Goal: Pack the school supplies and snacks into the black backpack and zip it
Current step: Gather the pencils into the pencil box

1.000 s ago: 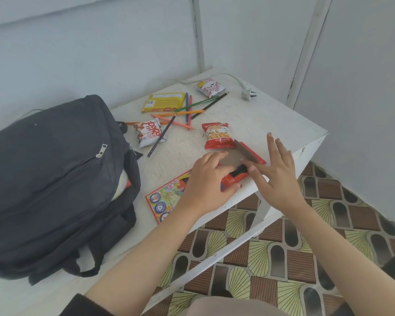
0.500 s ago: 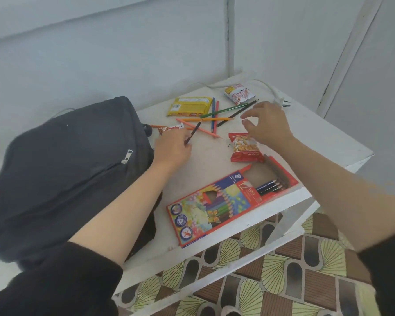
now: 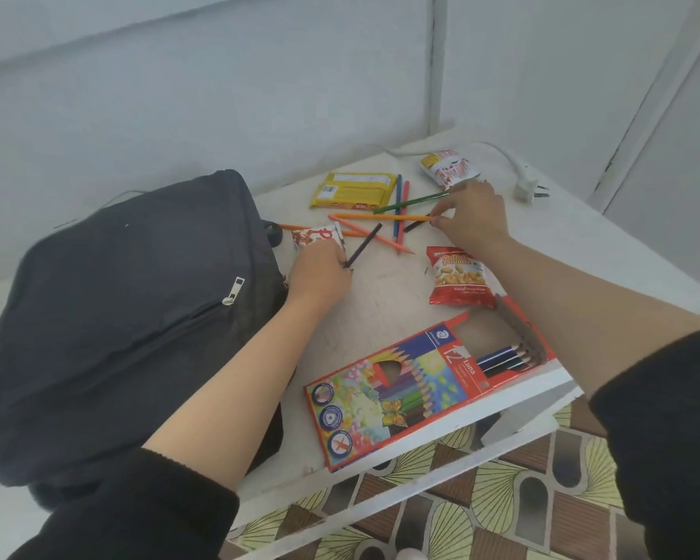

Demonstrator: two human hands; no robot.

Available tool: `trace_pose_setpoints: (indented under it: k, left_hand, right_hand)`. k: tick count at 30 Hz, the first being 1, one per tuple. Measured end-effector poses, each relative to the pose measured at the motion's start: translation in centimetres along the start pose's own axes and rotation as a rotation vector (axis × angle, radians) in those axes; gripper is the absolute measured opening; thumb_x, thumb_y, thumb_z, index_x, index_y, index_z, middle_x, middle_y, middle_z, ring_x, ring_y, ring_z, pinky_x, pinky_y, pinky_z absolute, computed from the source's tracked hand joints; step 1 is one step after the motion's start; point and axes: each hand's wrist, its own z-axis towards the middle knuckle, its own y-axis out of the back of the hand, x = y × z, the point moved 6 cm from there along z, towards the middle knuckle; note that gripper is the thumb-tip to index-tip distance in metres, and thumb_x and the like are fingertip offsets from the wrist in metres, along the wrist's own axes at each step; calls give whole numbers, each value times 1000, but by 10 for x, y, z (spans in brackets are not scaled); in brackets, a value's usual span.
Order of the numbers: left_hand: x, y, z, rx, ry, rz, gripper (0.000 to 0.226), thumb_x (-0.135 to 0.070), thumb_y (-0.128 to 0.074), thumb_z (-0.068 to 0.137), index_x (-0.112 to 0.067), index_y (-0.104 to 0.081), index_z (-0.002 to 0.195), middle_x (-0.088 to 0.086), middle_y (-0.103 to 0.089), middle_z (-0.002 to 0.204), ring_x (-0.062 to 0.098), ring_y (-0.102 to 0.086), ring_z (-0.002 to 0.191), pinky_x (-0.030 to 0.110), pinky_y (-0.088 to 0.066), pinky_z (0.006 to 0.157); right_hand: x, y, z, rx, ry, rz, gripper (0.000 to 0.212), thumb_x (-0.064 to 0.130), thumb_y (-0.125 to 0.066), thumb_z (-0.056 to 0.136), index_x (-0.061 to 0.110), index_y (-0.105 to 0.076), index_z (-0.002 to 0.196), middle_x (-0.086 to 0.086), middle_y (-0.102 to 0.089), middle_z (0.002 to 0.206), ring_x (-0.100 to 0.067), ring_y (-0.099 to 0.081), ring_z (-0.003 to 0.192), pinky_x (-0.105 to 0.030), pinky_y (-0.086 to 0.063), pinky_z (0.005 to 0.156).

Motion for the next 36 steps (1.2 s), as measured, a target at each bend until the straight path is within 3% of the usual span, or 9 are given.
trace_pose_setpoints:
  k: [4,8,12,16,20,25,28,32,36]
  left_hand:
    - [-1,6,0,-24,58,-210,16,-10,-60,88,-8,-65,103,4,-64,99,21,-59,96,28,-46,82]
    - [-18,16,-6,-100,52,-435,13,-13,-62,86,-13,-63,99,-8,-61,85,10,-58,86,20,-44,73]
    - [-41,20,-27,-137,-28,-606,17,-10,-63,85,-26,-58,80,-7,-61,82,15,-63,83,37,-54,79]
    - [-59,13,-55,-112,-115,-749,22,-8,-63,85,-29,-57,82,-3,-65,86,19,-64,85,41,-56,77]
    - [-76,-1,-76,-43,-183,-816,16,-9,-63,86,-23,-59,92,1,-64,87,21,-64,81,34,-57,60]
    - [-88,-21,-85,0,-256,-702,12,-14,-65,84,-21,-62,94,-7,-65,89,8,-61,85,33,-53,77]
    - [-94,-28,-86,8,-276,-688,14,-14,-66,84,-17,-62,97,-5,-65,92,7,-60,86,21,-49,76]
    - [-105,-31,-90,28,-310,-731,16,-8,-66,84,-21,-60,92,-13,-60,84,1,-57,81,9,-45,71]
    - [-110,-41,-88,45,-284,-759,17,-7,-64,85,-21,-58,92,-11,-59,82,8,-60,81,31,-56,74]
  right_hand:
    - [-2,14,-11,-172,-60,448,11,18,-63,84,14,-73,90,-2,-63,102,-17,-54,100,-25,-40,86]
    - [-11,45,-39,-359,-342,997,7,12,-57,85,17,-62,83,3,-66,85,-9,-62,77,-24,-49,75]
    - [-25,78,-88,-547,-499,1339,14,8,-48,90,17,-49,79,-7,-67,81,-16,-67,67,-22,-50,63]
    - [-43,101,-137,-621,-553,1232,12,10,-47,92,17,-51,83,-3,-68,76,-13,-66,63,-25,-54,67]
    - [-52,110,-170,-602,-554,1024,14,14,-47,94,25,-51,86,2,-70,77,-10,-67,65,-26,-56,71]
    - [-54,111,-190,-631,-467,798,15,18,-48,96,31,-48,88,7,-69,79,-7,-68,67,-28,-54,75]
    - [-53,107,-192,-607,-455,774,6,21,-50,96,26,-49,98,4,-69,80,-6,-67,70,-16,-49,68]
    - [-50,102,-191,-572,-462,767,14,17,-52,95,24,-48,106,6,-69,82,0,-65,72,-2,-41,58]
    - [-50,98,-189,-509,-452,719,24,19,-57,92,20,-47,114,-1,-69,91,-5,-62,74,-4,-40,59]
